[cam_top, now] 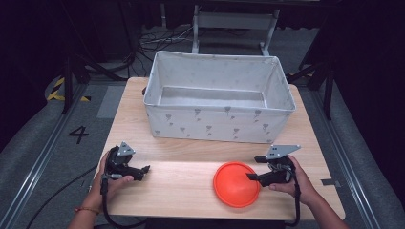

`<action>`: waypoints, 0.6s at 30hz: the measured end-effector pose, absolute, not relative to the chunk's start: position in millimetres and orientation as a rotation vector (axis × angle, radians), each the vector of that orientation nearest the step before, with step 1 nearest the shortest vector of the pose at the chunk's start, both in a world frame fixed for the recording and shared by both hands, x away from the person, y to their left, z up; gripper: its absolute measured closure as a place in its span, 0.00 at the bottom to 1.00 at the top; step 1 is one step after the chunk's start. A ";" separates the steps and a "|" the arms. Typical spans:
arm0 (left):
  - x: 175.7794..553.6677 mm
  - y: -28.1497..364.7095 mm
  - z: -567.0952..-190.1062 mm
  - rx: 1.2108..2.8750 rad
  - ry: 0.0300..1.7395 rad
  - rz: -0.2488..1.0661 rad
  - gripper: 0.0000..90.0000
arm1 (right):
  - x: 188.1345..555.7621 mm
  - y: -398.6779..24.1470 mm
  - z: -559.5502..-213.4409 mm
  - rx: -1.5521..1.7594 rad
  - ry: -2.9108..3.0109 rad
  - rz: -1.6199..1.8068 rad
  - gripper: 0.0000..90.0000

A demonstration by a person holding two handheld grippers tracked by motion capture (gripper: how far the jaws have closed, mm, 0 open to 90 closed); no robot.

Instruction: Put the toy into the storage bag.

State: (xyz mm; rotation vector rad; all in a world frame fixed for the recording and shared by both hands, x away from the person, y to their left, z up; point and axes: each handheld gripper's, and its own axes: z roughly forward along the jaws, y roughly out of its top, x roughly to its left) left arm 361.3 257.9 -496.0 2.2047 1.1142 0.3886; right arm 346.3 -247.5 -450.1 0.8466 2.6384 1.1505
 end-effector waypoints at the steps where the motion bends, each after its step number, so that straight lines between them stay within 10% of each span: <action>1: 361.2 257.9 -496.0 2.205 1.115 0.389 0.01 | 347.2 -243.3 -452.4 0.840 2.644 1.141 0.29; 18: 361.3 257.9 -496.0 2.205 1.115 0.388 0.01 | 347.0 -235.0 -488.4 0.825 2.711 1.077 0.24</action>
